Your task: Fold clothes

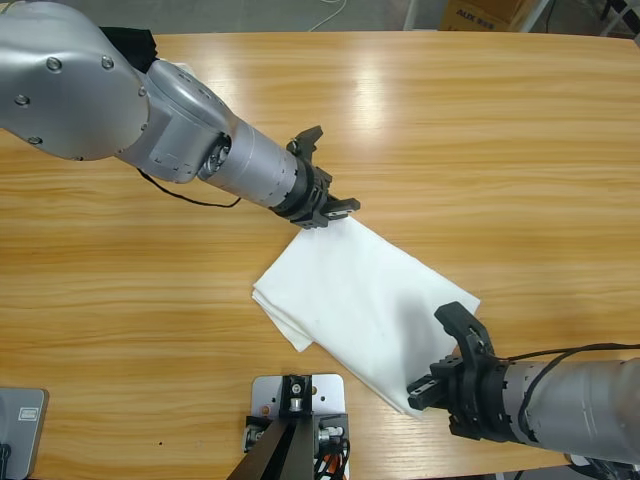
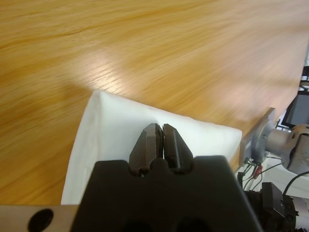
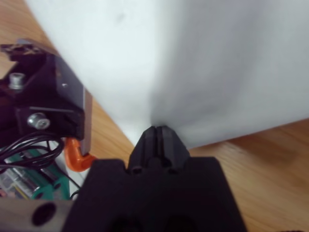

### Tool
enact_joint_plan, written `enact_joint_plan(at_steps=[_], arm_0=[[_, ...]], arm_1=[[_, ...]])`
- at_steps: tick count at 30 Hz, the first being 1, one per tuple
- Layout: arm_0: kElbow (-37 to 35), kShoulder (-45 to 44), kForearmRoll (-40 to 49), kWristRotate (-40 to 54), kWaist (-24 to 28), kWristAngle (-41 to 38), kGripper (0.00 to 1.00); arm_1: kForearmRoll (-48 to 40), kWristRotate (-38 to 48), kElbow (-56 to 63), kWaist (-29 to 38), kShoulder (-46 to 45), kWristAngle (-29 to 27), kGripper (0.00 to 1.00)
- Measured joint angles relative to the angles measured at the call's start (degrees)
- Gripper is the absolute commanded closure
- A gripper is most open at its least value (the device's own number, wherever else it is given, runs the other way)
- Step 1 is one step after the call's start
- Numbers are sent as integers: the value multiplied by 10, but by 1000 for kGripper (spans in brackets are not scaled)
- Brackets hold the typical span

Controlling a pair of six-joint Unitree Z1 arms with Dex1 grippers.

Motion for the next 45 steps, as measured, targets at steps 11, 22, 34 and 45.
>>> enact_joint_plan(at_steps=[11,22,34,45], arm_0=[[0,15,31,0,0,12,1000],[-5,20,57,0,0,63,1000],[-12,-4,106,-2,43,114,1000],[52,-269,243,-2,61,200,26]], arm_1=[[-4,1,-1,0,5,0,1000],[-4,1,-1,0,7,2,1000],[50,1,-23,1,7,-6,5],[494,-19,-261,2,-93,-102,0]])
